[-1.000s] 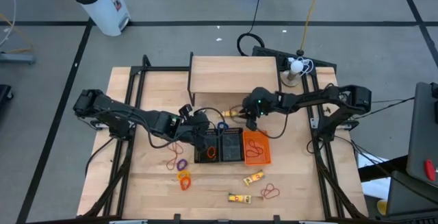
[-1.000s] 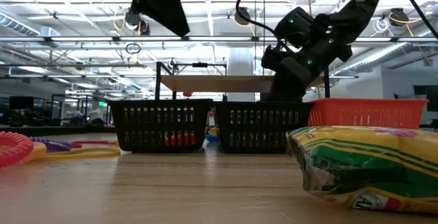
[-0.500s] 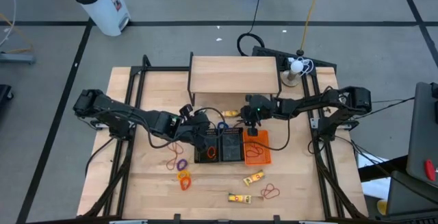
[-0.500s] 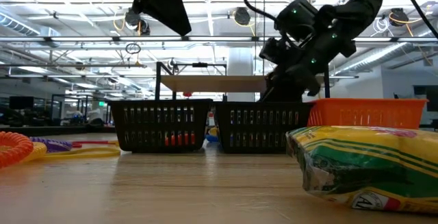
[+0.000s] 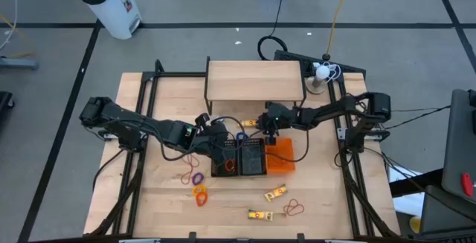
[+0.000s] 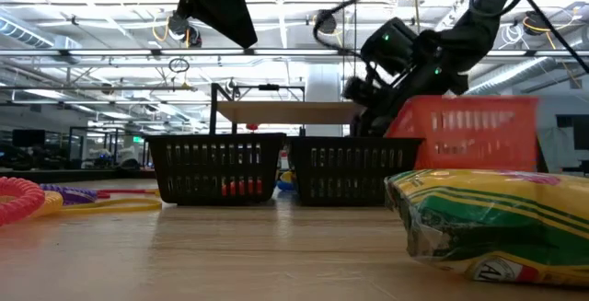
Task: Pick & Place Office Desk Supplies
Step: Put the crayon box into the right black basket
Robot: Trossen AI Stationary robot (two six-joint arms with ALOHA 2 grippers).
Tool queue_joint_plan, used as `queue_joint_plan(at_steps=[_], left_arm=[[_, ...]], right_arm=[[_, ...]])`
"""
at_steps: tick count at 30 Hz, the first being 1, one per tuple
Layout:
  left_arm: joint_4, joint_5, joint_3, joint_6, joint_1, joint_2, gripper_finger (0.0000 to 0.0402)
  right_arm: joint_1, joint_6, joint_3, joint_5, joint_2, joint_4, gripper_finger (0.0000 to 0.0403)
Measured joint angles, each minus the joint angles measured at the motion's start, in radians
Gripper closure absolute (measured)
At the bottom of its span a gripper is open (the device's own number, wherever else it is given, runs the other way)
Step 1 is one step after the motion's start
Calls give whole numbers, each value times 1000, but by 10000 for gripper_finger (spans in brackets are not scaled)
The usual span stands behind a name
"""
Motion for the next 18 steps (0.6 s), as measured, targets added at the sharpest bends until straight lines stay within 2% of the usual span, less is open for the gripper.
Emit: queue_joint_plan(at_steps=[5, 18], left_arm=[[-1, 0, 0, 0, -6, 0, 309], [0, 16, 0, 0, -13, 0, 309]], right_arm=[[1, 3, 0, 93, 38, 29, 314], [21, 23, 0, 99, 13, 62, 314]])
